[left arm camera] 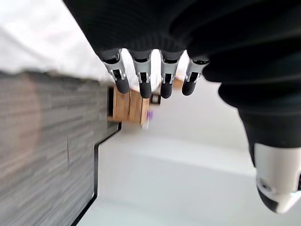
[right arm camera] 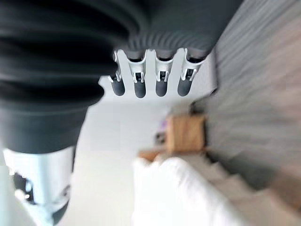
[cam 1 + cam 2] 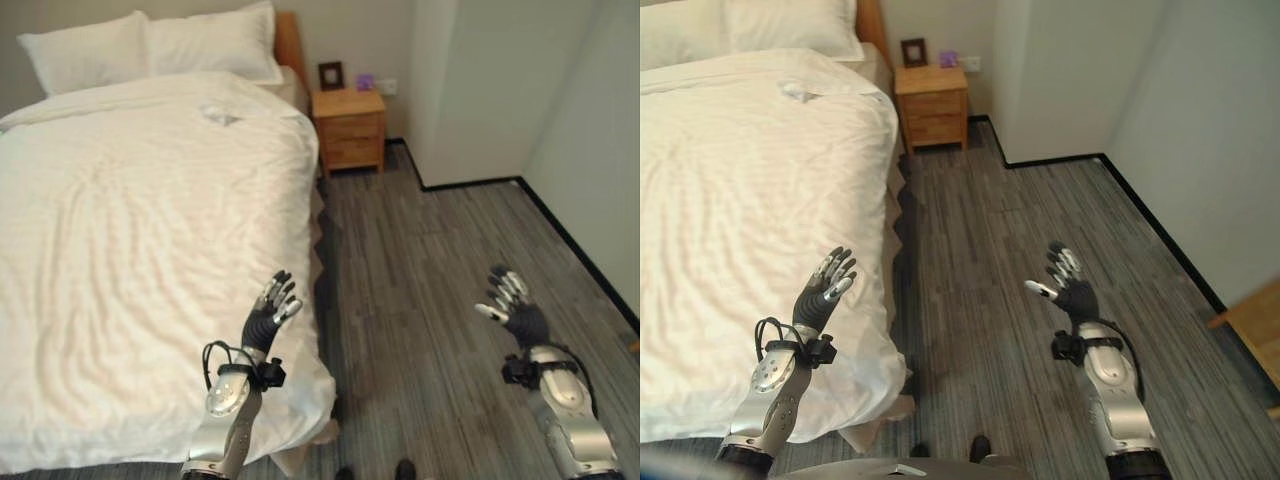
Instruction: Making the bed.
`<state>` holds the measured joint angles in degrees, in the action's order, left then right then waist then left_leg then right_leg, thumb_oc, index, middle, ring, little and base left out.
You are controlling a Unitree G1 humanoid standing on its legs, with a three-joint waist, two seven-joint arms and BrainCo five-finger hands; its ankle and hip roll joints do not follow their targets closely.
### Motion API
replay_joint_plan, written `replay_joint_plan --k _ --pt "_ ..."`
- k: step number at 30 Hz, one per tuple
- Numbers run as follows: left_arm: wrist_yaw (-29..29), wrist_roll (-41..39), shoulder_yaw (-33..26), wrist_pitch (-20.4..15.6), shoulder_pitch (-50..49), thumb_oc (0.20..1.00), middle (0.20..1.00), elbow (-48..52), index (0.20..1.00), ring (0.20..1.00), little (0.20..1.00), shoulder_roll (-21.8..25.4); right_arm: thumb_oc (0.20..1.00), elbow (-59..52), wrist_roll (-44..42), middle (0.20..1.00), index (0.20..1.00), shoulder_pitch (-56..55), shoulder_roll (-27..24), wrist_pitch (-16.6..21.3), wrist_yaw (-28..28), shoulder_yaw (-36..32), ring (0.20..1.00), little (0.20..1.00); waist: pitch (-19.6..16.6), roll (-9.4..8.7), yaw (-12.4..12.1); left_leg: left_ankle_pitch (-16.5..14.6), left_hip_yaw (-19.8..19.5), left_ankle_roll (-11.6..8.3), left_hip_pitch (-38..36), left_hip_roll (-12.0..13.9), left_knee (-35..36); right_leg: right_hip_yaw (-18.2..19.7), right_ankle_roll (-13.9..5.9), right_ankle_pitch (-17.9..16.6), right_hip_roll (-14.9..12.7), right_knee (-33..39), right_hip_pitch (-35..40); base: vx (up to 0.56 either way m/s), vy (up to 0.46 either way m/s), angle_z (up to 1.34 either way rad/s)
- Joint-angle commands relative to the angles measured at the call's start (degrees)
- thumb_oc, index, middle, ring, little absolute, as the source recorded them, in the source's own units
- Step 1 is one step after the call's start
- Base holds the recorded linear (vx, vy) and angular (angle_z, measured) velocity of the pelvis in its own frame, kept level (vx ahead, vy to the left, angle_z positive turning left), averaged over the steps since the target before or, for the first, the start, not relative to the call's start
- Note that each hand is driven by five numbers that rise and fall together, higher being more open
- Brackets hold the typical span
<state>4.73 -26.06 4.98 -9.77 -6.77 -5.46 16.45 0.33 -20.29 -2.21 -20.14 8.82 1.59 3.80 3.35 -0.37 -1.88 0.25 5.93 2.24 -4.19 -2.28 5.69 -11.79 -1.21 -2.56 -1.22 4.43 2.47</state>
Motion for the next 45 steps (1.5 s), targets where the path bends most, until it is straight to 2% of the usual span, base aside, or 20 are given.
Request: replay_joint_plan --k 1,4,6,7,10,12,14,17,19,20,21,22,25,28,31,32,34,39,42,45 --pt "-0.6 1.2 -2.3 -2.6 1.4 1.000 1.000 -0.1 1.000 1.000 1.000 2.7 1.000 -0.7 -1.2 1.000 1.000 -2.3 0.2 2.6 1.1 -1.9 1.000 1.000 -3.3 -1.27 0.8 -1.7 -0.4 -1.89 1.3 1.3 -2.6 0.3 -5.51 5.4 -6.0 -6.8 -0.3 -0.06 0.074 0.28" --pt "-1.6 1.2 -4.0 -3.0 0.9 1.000 1.000 -0.8 1.000 1.000 1.000 2.9 1.000 -0.8 -1.5 1.000 1.000 -1.7 0.5 2.5 1.5 -0.7 1.000 1.000 -0.7 -1.09 0.1 -2.3 1.3 -1.13 2.3 1.5 -4.1 -1.0 -6.79 4.2 -7.8 -15.4 -5.2 -0.13 0.112 -0.04" --pt "-2.1 1.4 -4.2 -3.1 1.4 1.000 1.000 -1.0 1.000 1.000 1.000 3.6 1.000 -1.1 -2.1 1.000 1.000 -2.0 0.5 2.7 1.2 -1.0 1.000 1.000 1.2 -1.07 0.8 -2.3 1.1 -0.98 2.9 1.9 -5.0 2.0 -7.65 3.3 -7.1 -20.7 -8.5 -0.07 0.034 -0.29" --pt "-2.2 1.6 -4.4 -3.2 1.6 1.000 1.000 -0.8 1.000 1.000 1.000 4.2 1.000 -1.3 -2.3 1.000 1.000 -2.2 0.5 2.6 1.2 -1.3 1.000 1.000 1.9 -1.11 1.2 -2.3 0.9 -1.06 2.9 2.1 -5.1 3.1 -7.62 2.8 -6.9 -21.1 -9.7 0.01 -0.095 -0.06" --pt "-2.0 1.8 -4.7 -3.1 2.0 1.000 1.000 -0.5 1.000 1.000 1.000 5.8 1.000 -1.3 -2.6 1.000 1.000 -3.3 0.8 2.6 0.9 -2.6 1.000 1.000 2.6 -1.50 1.1 -3.1 1.7 -2.24 2.3 4.9 -5.8 2.2 -7.51 0.0 -11.3 -16.6 -9.5 0.08 -0.187 -0.09" --pt "-1.9 1.6 -4.5 -3.2 2.0 1.000 1.000 -0.3 1.000 1.000 1.000 5.8 1.000 -1.2 -2.5 1.000 1.000 -3.7 0.8 2.5 0.9 -3.1 1.000 1.000 2.6 -1.60 1.3 -3.3 1.6 -2.61 2.0 5.5 -5.9 2.5 -7.71 -0.7 -11.9 -16.0 -9.7 0.09 -0.133 -0.37" --pt "-2.5 0.8 -3.3 -3.5 3.3 1.000 1.000 -0.6 1.000 1.000 1.000 5.7 1.000 -1.2 -2.5 1.000 1.000 -3.8 0.9 2.9 0.3 -3.6 1.000 1.000 2.3 -2.50 2.3 -3.6 0.6 -4.14 1.1 7.0 -6.5 5.5 -8.90 -3.0 -12.4 -13.2 -9.9 0.17 -0.327 -0.21" --pt "-2.3 0.5 -2.6 -3.5 4.0 1.000 1.000 -1.2 1.000 1.000 1.000 5.6 1.000 -1.4 -3.1 1.000 1.000 -3.5 1.0 2.8 0.5 -3.4 1.000 1.000 1.6 -3.06 2.4 -3.4 0.7 -5.01 0.6 8.2 -6.5 5.3 -8.92 -1.9 -11.9 -12.5 -8.9 0.10 -0.265 0.08" --pt "-1.9 0.8 -2.3 -3.2 4.2 1.000 1.000 -1.9 1.000 1.000 1.000 5.4 1.000 -1.4 -4.3 1.000 1.000 -2.3 0.8 3.3 0.5 -2.8 1.000 1.000 0.5 -3.24 2.1 -2.6 0.9 -7.04 0.6 11.3 -7.6 3.7 -7.79 1.5 -9.3 -9.5 -6.2 0.11 -0.439 0.17" --pt "-1.6 0.9 -2.1 -3.0 4.1 1.000 1.000 -2.0 1.000 1.000 1.000 5.3 1.000 -1.6 -4.5 1.000 1.000 -2.3 0.5 3.7 0.6 -2.8 1.000 1.000 0.4 -3.02 1.9 -0.4 0.5 -7.93 1.4 12.7 -9.1 3.0 -7.09 2.3 -8.1 -8.6 -5.0 0.08 -0.367 0.16" --pt "-1.6 0.9 -2.1 -3.0 4.1 1.000 1.000 -2.0 1.000 1.000 1.000 5.2 1.000 -1.5 -4.5 1.000 1.000 -2.3 0.5 3.7 0.6 -2.8 1.000 1.000 0.4 -2.91 2.1 -0.4 0.3 -8.05 1.5 12.9 -9.2 2.8 -6.98 2.2 -7.9 -8.4 -4.9 0.02 -0.429 0.10" --pt "-1.0 0.5 -1.7 -2.7 4.3 1.000 1.000 -2.2 1.000 1.000 1.000 5.0 1.000 -1.8 -5.3 1.000 1.000 -2.3 -0.6 3.9 0.5 -3.1 1.000 1.000 1.3 -2.73 2.1 4.2 -1.0 -9.09 5.1 15.6 -16.4 1.5 -5.07 2.8 -5.8 -7.1 -3.1 -0.01 -0.407 0.14" --pt "0.2 0.1 -0.9 -2.1 3.9 1.000 1.000 -1.9 1.000 1.000 1.000 4.3 1.000 -1.6 -6.3 1.000 1.000 -4.7 -2.0 4.2 0.6 -4.9 1.000 1.000 2.7 -3.01 3.1 6.8 0.3 -7.63 8.8 16.9 -23.7 0.8 -2.56 3.9 -4.2 -5.7 -1.0 0.00 -0.396 0.30" --pt "1.0 0.1 -0.3 -1.7 3.2 1.000 1.000 -1.9 1.000 1.000 1.000 3.2 1.000 0.3 -6.1 1.000 1.000 -6.0 -2.9 3.2 0.6 -6.2 1.000 1.000 3.1 -2.79 3.2 3.5 -0.1 -6.95 11.2 11.5 -23.2 1.1 -2.30 4.4 -4.2 -5.5 -0.1 0.02 -0.176 0.15" --pt "1.9 0.3 0.7 -1.8 2.7 1.000 1.000 -2.3 1.000 1.000 1.000 2.6 1.000 0.8 -5.5 1.000 1.000 -7.6 -2.8 3.0 1.3 -7.5 1.000 1.000 2.2 -2.85 3.0 -1.0 2.0 -4.77 11.2 5.6 -18.0 1.5 -2.64 4.4 -4.2 -4.4 0.1 0.06 -0.081 0.14" --pt "1.8 0.3 0.7 -1.8 2.7 1.000 1.000 -2.3 1.000 1.000 1.000 2.6 1.000 0.8 -5.5 1.000 1.000 -7.6 -2.7 3.0 1.3 -7.5 1.000 1.000 2.0 -2.94 3.0 -0.6 2.1 -4.70 11.2 5.5 -17.7 1.5 -2.67 4.3 -4.3 -4.3 -0.1 0.07 -0.033 0.14" --pt "1.7 0.2 2.0 -1.9 3.4 1.000 1.000 -2.1 1.000 1.000 1.000 2.2 1.000 2.3 -4.8 1.000 1.000 -7.3 -1.9 3.1 1.1 -6.6 1.000 1.000 1.8 -2.52 2.1 0.0 -1.7 -4.32 12.2 1.2 -13.6 3.0 -3.02 3.7 -2.8 -3.0 -0.1 0.08 -0.047 -0.15" --pt "1.0 0.6 3.9 -2.1 5.4 1.000 1.000 -3.3 1.000 1.000 1.000 2.2 1.000 2.7 -4.7 1.000 1.000 -5.6 -1.0 3.5 1.4 -4.4 1.000 1.000 1.6 -1.79 3.1 0.9 -2.3 -2.89 9.2 0.7 -7.9 4.6 -2.85 3.4 -1.2 -2.7 -1.1 0.04 0.023 -0.42" --pt "0.4 1.3 3.5 -2.4 5.2 1.000 1.000 -3.1 1.000 1.000 1.000 2.3 1.000 2.5 -5.1 1.000 1.000 -5.2 0.1 3.5 1.3 -4.0 1.000 1.000 1.4 -1.74 3.6 1.3 -0.2 -2.80 8.1 0.9 -6.2 4.3 -3.11 3.4 -1.3 -2.8 -1.2 0.05 0.071 -0.09" --pt "-0.1 0.9 0.6 -2.7 2.5 1.000 1.000 -2.9 1.000 1.000 1.000 2.6 1.000 3.3 -4.6 1.000 1.000 -5.2 0.5 2.8 2.6 -2.4 1.000 1.000 0.8 -1.67 2.5 0.5 1.7 -2.28 6.4 0.5 -5.1 4.6 -3.83 3.8 -1.8 -3.2 -1.1 0.11 0.070 -0.29"
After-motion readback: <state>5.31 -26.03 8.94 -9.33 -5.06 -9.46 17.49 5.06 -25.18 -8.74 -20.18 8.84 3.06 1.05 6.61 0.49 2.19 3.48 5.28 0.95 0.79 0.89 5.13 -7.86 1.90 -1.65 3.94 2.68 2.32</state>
